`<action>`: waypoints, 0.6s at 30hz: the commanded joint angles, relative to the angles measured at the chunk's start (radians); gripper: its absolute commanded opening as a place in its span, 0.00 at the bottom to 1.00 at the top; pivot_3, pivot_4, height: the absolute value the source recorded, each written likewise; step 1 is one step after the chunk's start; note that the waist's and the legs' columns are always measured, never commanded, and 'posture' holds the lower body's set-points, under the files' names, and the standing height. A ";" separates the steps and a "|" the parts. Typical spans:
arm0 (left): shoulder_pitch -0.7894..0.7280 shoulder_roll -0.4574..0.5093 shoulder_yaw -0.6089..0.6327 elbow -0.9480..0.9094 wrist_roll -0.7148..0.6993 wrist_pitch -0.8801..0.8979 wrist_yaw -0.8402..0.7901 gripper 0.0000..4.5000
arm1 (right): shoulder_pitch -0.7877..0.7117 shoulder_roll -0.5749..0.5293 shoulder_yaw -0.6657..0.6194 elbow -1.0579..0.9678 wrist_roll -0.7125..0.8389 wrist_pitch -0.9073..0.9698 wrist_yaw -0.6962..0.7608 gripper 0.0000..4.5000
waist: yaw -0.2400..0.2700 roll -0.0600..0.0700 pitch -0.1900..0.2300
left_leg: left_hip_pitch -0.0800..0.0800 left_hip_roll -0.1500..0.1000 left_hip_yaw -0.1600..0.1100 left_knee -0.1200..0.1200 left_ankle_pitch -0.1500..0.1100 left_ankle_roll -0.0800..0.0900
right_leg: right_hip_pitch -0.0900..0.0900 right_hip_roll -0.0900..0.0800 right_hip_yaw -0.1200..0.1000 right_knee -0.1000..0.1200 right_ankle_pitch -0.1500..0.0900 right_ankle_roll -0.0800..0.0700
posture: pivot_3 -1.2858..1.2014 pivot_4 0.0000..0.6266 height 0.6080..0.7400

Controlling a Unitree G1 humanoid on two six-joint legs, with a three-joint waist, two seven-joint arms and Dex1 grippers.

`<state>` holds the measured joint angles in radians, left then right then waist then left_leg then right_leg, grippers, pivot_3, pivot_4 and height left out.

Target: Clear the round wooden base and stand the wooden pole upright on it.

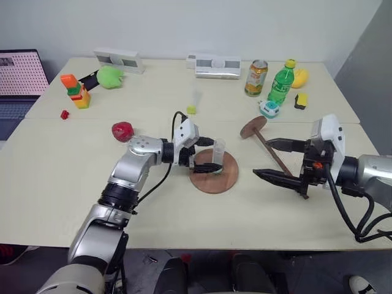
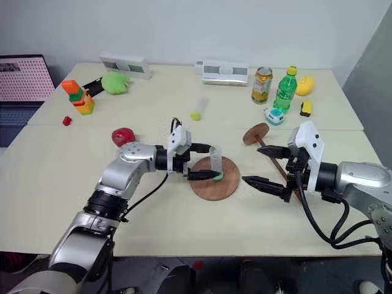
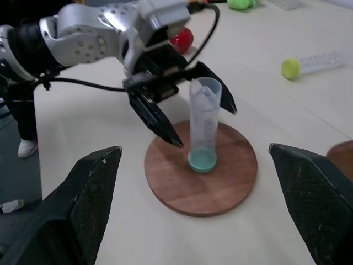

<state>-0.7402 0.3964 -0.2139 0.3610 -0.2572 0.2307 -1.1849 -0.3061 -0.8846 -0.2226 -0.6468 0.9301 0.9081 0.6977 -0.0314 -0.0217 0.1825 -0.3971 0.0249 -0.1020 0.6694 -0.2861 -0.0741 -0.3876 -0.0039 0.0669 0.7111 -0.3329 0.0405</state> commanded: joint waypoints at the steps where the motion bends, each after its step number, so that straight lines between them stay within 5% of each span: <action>1: -0.046 -0.061 0.010 0.050 0.017 -0.026 0.052 0.95 | 0.014 0.003 -0.055 -0.046 0.036 0.000 -0.046 1.00 | 0.000 0.000 0.000 | -0.001 0.000 -0.001 0.001 0.000 0.000 | 0.000 0.000 -0.001 0.000 0.000 0.000 | 0.52 0.24 1.00; 18: 0.014 -0.064 0.037 -0.034 0.013 0.014 0.091 0.27 | 0.003 0.014 -0.037 -0.043 0.074 -0.017 -0.102 1.00 | -0.002 0.000 0.000 | 0.000 0.000 -0.002 0.002 0.000 0.000 | 0.000 0.000 -0.001 0.001 0.000 0.000 | 0.52 0.24 1.00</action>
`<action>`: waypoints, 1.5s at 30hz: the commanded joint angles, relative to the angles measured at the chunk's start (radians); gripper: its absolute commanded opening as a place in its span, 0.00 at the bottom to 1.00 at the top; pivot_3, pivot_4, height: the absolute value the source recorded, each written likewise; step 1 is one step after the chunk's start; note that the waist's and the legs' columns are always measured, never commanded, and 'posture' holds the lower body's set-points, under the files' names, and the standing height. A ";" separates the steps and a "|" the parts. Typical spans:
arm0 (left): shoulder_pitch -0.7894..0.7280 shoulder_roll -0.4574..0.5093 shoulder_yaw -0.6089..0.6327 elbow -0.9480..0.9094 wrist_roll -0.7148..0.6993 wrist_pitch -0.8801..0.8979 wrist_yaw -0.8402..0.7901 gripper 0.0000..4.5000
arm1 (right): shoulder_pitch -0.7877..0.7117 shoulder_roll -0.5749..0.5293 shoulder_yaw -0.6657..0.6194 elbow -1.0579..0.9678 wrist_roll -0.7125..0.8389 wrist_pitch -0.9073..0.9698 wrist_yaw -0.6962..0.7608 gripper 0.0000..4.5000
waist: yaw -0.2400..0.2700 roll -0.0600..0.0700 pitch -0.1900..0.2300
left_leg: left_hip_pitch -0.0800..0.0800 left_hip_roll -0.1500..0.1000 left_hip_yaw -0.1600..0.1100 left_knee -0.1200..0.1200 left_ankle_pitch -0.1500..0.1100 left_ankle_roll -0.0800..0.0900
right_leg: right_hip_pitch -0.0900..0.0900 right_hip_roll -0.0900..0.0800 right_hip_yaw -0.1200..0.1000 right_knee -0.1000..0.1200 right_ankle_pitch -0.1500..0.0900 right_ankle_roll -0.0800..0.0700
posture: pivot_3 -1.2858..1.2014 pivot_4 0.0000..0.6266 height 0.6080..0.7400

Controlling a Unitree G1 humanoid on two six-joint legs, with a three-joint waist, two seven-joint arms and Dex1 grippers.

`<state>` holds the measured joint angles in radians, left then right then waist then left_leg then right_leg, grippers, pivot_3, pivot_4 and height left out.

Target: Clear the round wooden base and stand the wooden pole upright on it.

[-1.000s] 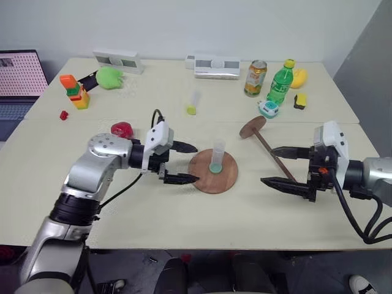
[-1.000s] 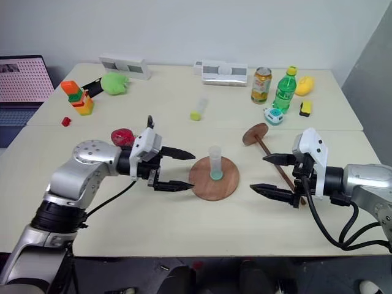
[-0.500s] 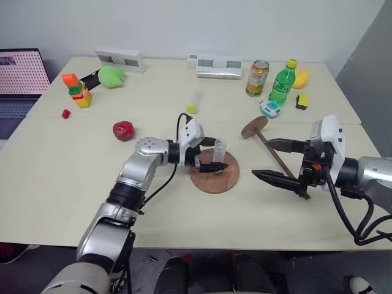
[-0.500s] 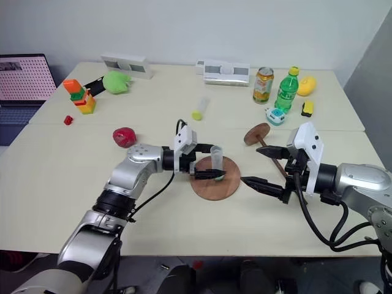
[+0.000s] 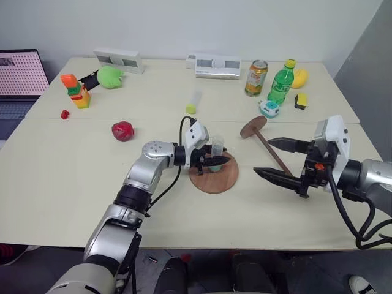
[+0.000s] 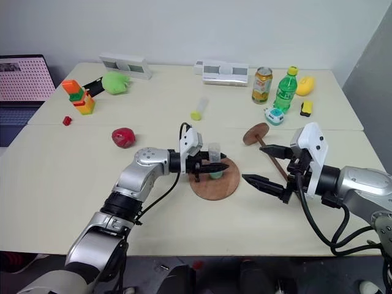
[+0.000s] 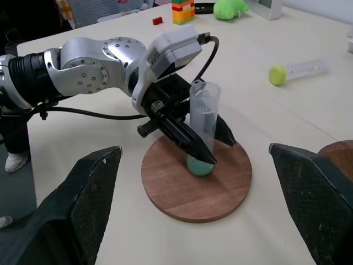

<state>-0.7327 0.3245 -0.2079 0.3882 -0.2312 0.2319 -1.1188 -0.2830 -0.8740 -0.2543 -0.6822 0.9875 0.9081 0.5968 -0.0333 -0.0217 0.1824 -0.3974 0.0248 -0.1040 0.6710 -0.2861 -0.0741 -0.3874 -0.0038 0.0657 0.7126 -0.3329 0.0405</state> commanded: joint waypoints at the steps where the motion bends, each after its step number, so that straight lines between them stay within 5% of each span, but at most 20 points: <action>1: 0.008 0.010 0.036 -0.069 -0.014 0.019 0.032 0.27 | -0.021 0.004 -0.003 -0.007 0.015 -0.017 0.000 1.00 | 0.000 0.000 0.000 | 0.000 0.000 0.000 0.000 0.000 0.000 | 0.000 0.000 0.000 0.000 0.000 0.000 | 0.52 0.24 1.00; 10: -0.117 0.044 0.227 0.020 -0.002 0.047 0.321 0.27 | -0.043 0.044 0.042 0.005 0.003 -0.029 -0.023 1.00 | 0.000 0.000 0.000 | -0.001 0.000 -0.002 0.002 0.000 0.000 | 0.000 0.000 -0.001 0.000 0.000 0.000 | 0.52 0.24 1.00; 21: -0.349 0.002 0.291 0.588 0.151 -0.152 0.778 0.27 | -0.095 0.120 0.125 0.027 -0.114 -0.061 -0.096 1.00 | 0.003 0.000 0.000 | -0.003 -0.002 -0.003 0.005 0.000 0.000 | 0.000 -0.001 -0.003 0.000 0.000 0.000 | 0.52 0.24 1.00; 27: -0.396 -0.021 0.337 0.750 0.137 -0.203 0.860 0.27 | -0.080 0.143 0.107 0.012 -0.090 -0.045 -0.113 1.00 | 0.001 0.000 0.000 | -0.003 -0.002 -0.003 0.004 0.000 0.000 | 0.000 -0.001 -0.003 0.000 0.000 0.000 | 0.52 0.24 1.00; 29: -0.401 -0.021 0.344 0.780 0.139 -0.207 0.872 0.43 | -0.065 0.132 0.108 0.008 -0.097 -0.041 -0.109 1.00 | 0.001 0.000 0.000 | -0.003 -0.002 -0.003 0.004 0.000 0.000 | 0.000 -0.001 -0.003 0.000 0.000 0.000 | 0.52 0.24 1.00; 41: -0.364 -0.001 0.343 0.797 0.153 -0.220 0.850 0.96 | -0.059 0.118 0.084 0.002 -0.080 -0.031 -0.110 1.00 | 0.000 0.000 0.000 | -0.003 -0.002 -0.003 0.004 0.000 0.000 | 0.000 -0.001 -0.003 0.001 0.000 0.000 | 0.52 0.24 1.00; 45: -0.334 0.007 0.333 0.759 0.159 -0.209 0.823 0.99 | -0.033 0.105 0.078 -0.020 -0.072 -0.020 -0.105 1.00 | 0.000 0.000 0.000 | -0.003 -0.002 -0.003 0.004 0.000 -0.001 | 0.000 -0.001 -0.003 0.001 0.000 0.000 | 0.52 0.24 1.00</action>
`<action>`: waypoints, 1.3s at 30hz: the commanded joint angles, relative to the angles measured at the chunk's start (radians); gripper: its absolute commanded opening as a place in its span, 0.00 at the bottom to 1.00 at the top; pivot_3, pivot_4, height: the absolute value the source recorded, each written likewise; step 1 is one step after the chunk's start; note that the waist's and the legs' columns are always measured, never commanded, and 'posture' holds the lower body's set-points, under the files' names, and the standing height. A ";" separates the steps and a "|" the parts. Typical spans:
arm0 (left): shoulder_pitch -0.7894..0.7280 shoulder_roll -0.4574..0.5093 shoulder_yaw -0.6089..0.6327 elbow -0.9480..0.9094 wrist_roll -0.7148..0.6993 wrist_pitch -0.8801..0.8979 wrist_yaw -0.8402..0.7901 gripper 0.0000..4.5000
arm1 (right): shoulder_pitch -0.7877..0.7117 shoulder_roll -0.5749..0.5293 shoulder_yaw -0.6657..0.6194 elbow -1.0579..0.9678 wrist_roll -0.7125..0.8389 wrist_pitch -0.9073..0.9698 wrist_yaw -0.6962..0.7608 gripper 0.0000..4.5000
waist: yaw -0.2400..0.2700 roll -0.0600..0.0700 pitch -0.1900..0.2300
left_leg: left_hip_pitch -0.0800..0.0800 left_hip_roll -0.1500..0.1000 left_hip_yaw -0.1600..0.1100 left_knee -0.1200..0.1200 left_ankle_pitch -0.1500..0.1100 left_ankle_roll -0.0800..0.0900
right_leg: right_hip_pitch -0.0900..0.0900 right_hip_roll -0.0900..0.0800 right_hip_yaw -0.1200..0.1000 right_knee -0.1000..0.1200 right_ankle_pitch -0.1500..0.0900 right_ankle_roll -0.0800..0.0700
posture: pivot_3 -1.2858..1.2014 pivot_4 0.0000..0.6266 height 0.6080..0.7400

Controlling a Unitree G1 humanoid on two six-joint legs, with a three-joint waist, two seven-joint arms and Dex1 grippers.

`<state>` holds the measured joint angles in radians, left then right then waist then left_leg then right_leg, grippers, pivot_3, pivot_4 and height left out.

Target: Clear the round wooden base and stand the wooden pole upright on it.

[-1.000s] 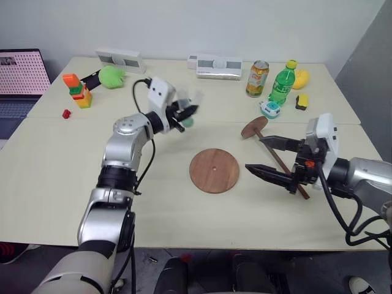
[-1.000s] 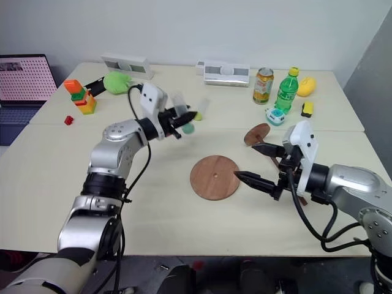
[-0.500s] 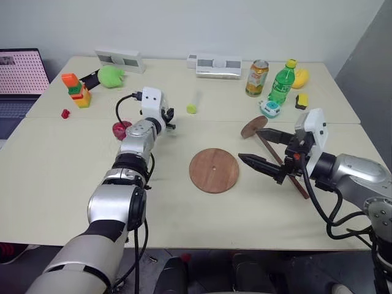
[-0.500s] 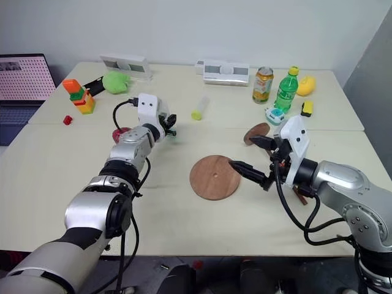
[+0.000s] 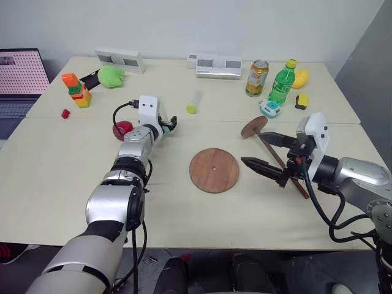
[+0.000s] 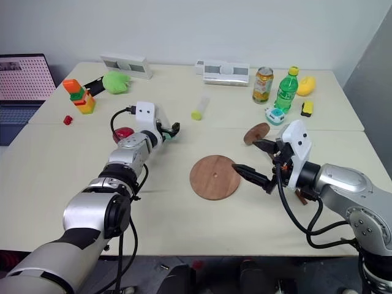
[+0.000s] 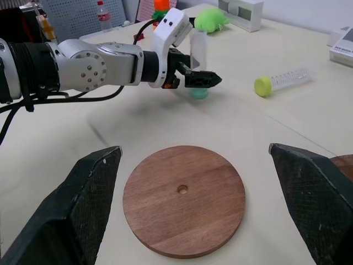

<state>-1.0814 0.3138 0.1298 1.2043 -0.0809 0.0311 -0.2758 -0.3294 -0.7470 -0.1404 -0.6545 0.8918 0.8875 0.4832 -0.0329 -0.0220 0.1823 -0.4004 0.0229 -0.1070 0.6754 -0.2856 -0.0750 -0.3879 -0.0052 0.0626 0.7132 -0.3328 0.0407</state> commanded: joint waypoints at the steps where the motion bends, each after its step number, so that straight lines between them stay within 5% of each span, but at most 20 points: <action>1: 0.031 0.022 -0.009 -0.078 0.010 0.005 -0.033 0.99 | 0.020 -0.026 -0.034 -0.053 0.020 0.001 0.011 1.00 | 0.000 0.000 0.000 | 0.000 0.000 0.000 0.000 0.000 0.000 | 0.000 0.000 0.000 0.000 0.000 0.000 | 0.52 0.24 1.00; 15: 0.379 0.096 -0.061 -0.794 -0.035 0.418 -0.200 0.99 | 0.056 -0.034 -0.033 -0.074 0.036 -0.005 0.008 1.00 | -0.002 0.000 0.000 | 0.000 0.001 -0.001 0.001 0.000 0.000 | 0.001 0.000 0.000 0.001 0.000 0.000 | 0.52 0.24 1.00; 21: 0.463 0.269 -0.087 -1.109 -0.025 0.764 -0.256 0.99 | 0.055 -0.062 -0.053 -0.064 0.044 -0.005 0.030 1.00 | -0.012 0.000 0.000 | 0.001 0.002 -0.001 0.000 0.000 0.000 | 0.000 0.001 0.000 0.001 0.000 0.000 | 0.52 0.24 1.00; 23: 0.505 0.387 -0.075 -1.277 -0.114 0.847 -0.390 0.99 | 0.079 -0.098 -0.080 -0.044 0.083 0.053 0.032 1.00 | -0.012 0.000 0.000 | 0.001 0.002 -0.001 0.000 -0.001 0.001 | 0.001 0.001 0.000 0.001 0.000 0.000 | 0.52 0.24 1.00; 27: 0.584 0.541 -0.064 -1.435 -0.263 0.828 -0.644 0.99 | 0.087 -0.164 -0.084 -0.010 0.080 0.101 0.050 1.00 | -0.009 0.001 0.000 | 0.001 0.002 0.000 -0.001 0.000 0.000 | 0.001 0.001 0.001 0.000 0.000 0.000 | 0.52 0.24 1.00; 31: 0.671 0.618 -0.069 -1.473 -0.324 0.586 -0.891 0.99 | 0.026 -0.197 -0.061 0.075 0.101 0.185 0.048 1.00 | -0.001 0.002 0.001 | 0.003 0.002 0.002 -0.001 -0.001 0.001 | 0.002 0.000 0.002 0.000 0.000 0.000 | 0.52 0.24 1.00; 39: 0.545 0.566 -0.112 -1.352 -0.397 0.348 -1.142 0.99 | -0.310 -0.212 0.131 0.421 0.007 0.518 -0.009 1.00 | 0.000 0.003 0.002 | 0.002 0.002 0.003 -0.001 -0.001 0.002 | 0.001 0.002 0.002 0.000 0.000 0.000 | 0.52 0.24 1.00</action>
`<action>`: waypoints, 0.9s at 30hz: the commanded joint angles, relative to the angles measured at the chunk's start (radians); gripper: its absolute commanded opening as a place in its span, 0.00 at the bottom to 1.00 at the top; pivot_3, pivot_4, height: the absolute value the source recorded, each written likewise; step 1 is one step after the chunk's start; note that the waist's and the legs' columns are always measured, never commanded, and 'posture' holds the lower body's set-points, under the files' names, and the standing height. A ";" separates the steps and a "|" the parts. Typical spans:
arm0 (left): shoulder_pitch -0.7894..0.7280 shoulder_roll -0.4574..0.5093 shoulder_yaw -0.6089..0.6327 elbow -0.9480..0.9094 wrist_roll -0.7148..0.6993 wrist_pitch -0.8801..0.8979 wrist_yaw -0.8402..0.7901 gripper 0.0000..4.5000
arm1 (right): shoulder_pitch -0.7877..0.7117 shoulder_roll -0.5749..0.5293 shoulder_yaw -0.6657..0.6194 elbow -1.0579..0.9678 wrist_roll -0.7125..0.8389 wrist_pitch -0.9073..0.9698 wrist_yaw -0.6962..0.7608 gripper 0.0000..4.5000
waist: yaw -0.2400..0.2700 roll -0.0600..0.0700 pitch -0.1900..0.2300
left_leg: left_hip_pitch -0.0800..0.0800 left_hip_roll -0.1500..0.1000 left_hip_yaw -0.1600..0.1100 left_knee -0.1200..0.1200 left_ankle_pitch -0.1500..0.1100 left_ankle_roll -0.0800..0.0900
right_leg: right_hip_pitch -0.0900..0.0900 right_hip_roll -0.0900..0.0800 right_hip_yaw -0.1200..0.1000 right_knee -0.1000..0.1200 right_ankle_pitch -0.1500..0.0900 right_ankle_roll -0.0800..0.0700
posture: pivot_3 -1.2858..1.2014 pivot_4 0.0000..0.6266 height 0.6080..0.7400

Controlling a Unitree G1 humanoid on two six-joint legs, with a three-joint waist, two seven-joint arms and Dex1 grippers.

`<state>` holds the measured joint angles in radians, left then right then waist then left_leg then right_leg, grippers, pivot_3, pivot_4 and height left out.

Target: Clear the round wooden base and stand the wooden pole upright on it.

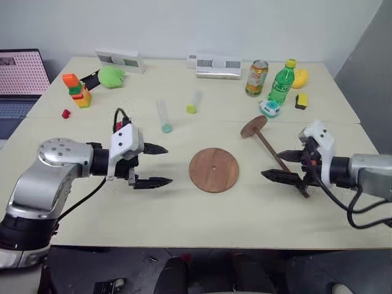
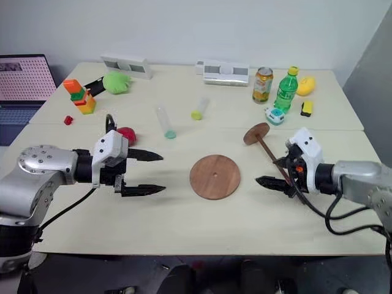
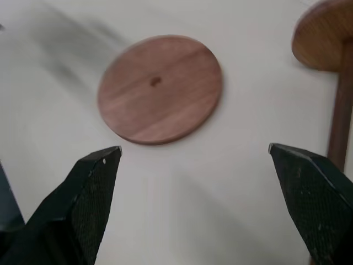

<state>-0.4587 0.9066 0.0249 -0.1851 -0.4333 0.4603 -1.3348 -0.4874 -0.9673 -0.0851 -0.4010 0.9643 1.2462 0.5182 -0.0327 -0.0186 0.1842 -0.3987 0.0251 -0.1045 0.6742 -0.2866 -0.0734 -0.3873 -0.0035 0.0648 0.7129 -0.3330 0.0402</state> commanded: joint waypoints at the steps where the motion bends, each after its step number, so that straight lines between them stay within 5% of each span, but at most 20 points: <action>1: -0.103 -0.041 -0.017 0.056 -0.042 -0.094 -0.092 0.99 | -0.205 0.010 0.126 0.227 -0.107 0.195 -0.053 1.00 | -0.001 0.000 0.000 | 0.000 0.000 0.000 0.000 0.000 0.000 | 0.000 0.000 0.000 0.000 0.000 0.000 | 0.52 0.24 1.00; 11: -0.155 -0.118 -0.067 0.107 -0.028 -0.146 -0.115 0.99 | -0.665 0.101 0.625 0.730 -0.468 0.153 0.149 1.00 | -0.026 0.001 0.001 | -0.002 0.000 0.003 0.000 -0.002 0.003 | -0.004 0.000 0.002 -0.001 0.000 0.000 | 0.52 0.24 1.00; 17: -0.126 -0.135 -0.066 0.109 -0.035 -0.163 -0.108 0.99 | -0.893 0.184 0.940 1.001 -0.652 0.054 0.475 1.00 | -0.039 0.003 0.002 | -0.001 0.000 0.002 0.000 -0.002 0.003 | -0.005 0.000 0.002 0.000 0.000 0.000 | 0.52 0.24 1.00; 25: -0.093 -0.138 -0.068 0.083 -0.025 -0.181 -0.086 0.99 | -0.877 0.340 0.949 1.202 -0.801 -0.063 0.557 1.00 | -0.048 0.003 0.002 | -0.002 0.000 0.000 0.000 -0.002 0.003 | -0.005 0.000 0.001 0.001 0.000 0.000 | 0.52 0.24 1.00; 27: -0.103 -0.141 -0.071 0.084 -0.021 -0.182 -0.078 1.00 | -0.869 0.353 0.930 1.223 -0.826 -0.076 0.563 0.92 | -0.048 0.004 0.002 | -0.002 0.000 -0.001 0.001 -0.002 0.003 | -0.005 0.000 0.000 0.001 0.000 0.000 | 0.52 0.24 1.00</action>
<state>-0.5464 0.7672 -0.0535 -0.0716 -0.4551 0.2941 -1.4248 -1.3460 -0.6061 0.8830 0.8011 0.1763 1.1901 1.0692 -0.0810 -0.0149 0.1863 -0.4008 0.0252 -0.1050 0.6747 -0.2882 -0.0705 -0.3922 -0.0041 0.0648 0.7143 -0.3331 0.0399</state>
